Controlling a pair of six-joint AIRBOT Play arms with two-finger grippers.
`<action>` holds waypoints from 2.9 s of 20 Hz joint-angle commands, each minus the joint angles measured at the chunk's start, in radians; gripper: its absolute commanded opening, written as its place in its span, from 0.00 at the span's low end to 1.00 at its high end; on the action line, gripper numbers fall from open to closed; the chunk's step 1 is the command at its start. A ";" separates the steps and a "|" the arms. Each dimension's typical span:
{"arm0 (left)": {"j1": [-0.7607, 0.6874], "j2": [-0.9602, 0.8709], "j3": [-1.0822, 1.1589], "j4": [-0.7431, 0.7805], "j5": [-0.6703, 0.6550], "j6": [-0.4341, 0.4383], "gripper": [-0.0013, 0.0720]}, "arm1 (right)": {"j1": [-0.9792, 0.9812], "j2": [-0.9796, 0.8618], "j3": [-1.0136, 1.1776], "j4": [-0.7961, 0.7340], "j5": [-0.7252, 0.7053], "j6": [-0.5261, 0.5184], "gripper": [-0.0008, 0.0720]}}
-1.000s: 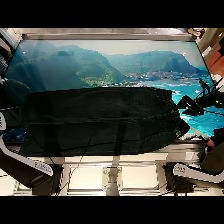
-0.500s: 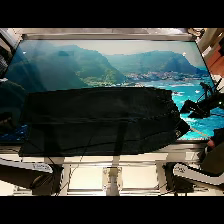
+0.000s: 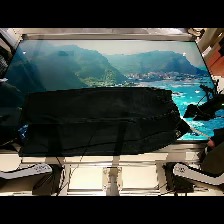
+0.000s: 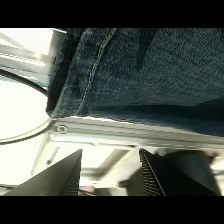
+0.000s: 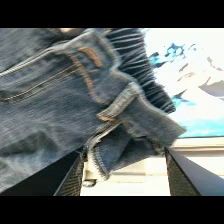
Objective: Fold the clothes and pants, and hang the long-sleeved shirts on hangers.
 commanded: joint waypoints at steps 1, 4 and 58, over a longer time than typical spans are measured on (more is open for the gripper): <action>0.004 0.053 -0.037 0.033 0.055 0.040 0.57 | -0.019 0.001 0.000 0.003 -0.012 -0.012 0.76; 0.004 0.053 -0.038 0.069 0.097 0.022 0.57 | -0.019 0.001 0.000 0.018 -0.004 -0.012 0.76; 0.110 0.119 -0.158 0.360 0.464 -0.157 0.05 | -0.017 -0.011 -0.367 0.202 0.016 -0.308 0.58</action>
